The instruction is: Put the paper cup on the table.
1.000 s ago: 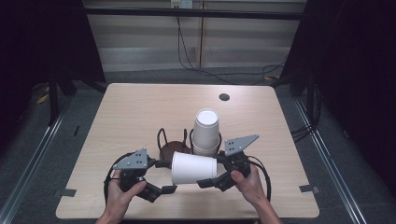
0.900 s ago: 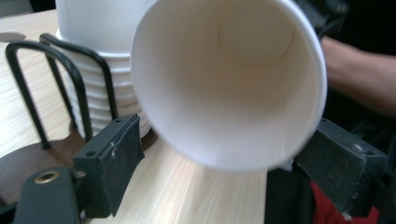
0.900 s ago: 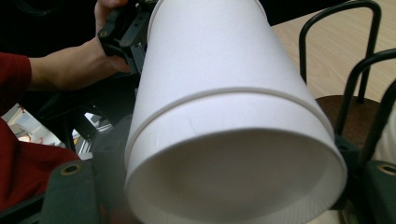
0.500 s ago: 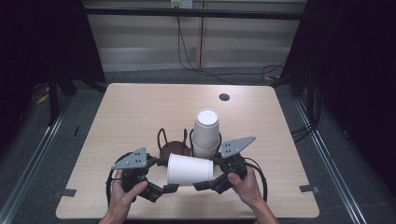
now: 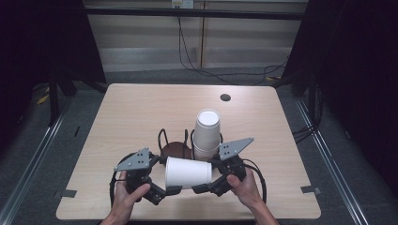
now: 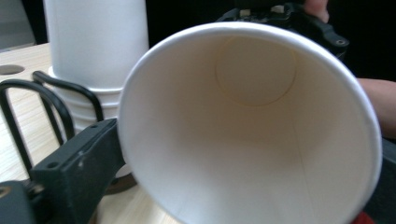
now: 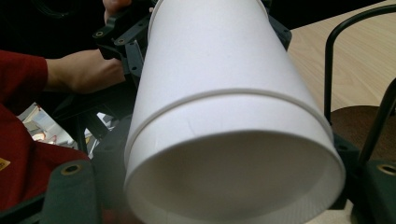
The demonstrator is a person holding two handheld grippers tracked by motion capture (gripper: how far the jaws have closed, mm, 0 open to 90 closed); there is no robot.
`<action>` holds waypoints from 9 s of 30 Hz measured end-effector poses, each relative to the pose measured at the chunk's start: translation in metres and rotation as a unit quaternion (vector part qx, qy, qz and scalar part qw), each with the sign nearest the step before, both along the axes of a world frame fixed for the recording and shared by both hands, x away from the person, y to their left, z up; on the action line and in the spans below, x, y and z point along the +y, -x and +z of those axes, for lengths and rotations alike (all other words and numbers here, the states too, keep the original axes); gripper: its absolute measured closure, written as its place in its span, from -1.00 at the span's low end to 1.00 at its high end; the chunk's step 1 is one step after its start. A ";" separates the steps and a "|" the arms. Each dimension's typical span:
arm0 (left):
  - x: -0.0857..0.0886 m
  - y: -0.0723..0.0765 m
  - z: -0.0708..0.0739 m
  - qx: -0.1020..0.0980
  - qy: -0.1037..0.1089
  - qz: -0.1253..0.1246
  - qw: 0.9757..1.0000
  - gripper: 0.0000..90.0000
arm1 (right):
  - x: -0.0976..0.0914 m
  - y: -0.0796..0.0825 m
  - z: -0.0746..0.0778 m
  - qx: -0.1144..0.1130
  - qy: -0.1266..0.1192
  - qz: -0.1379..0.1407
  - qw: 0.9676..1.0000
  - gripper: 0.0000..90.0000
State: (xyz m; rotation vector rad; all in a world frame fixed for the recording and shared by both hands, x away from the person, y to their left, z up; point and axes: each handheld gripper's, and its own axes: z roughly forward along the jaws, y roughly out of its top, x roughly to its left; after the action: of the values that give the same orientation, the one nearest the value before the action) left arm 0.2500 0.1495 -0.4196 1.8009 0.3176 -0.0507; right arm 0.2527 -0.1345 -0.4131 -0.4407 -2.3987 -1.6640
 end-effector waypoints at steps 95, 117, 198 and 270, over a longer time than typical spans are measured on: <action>0.087 -0.013 0.011 0.079 -0.179 0.095 0.976 -0.70 | -0.050 0.018 -0.011 -0.051 0.042 -0.195 0.979 -0.66; 0.122 -0.051 0.021 0.097 -0.254 0.140 0.952 -0.72 | -0.050 0.011 -0.014 -0.032 0.058 -0.190 0.980 -0.68; 0.034 -0.160 0.020 0.116 -0.513 0.128 0.841 -0.85 | -0.045 0.007 -0.018 -0.035 0.085 -0.191 0.977 -0.67; 0.106 -0.098 -0.014 0.159 -0.317 0.137 0.925 -0.64 | -0.052 0.005 -0.024 -0.017 0.093 -0.223 0.970 -0.68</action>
State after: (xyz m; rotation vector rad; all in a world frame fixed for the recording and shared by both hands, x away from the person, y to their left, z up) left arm 0.3475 0.2553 -0.4340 2.3718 0.8992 -0.0460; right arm 0.2475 -0.1862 -0.4374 -1.0581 -2.6344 -1.6119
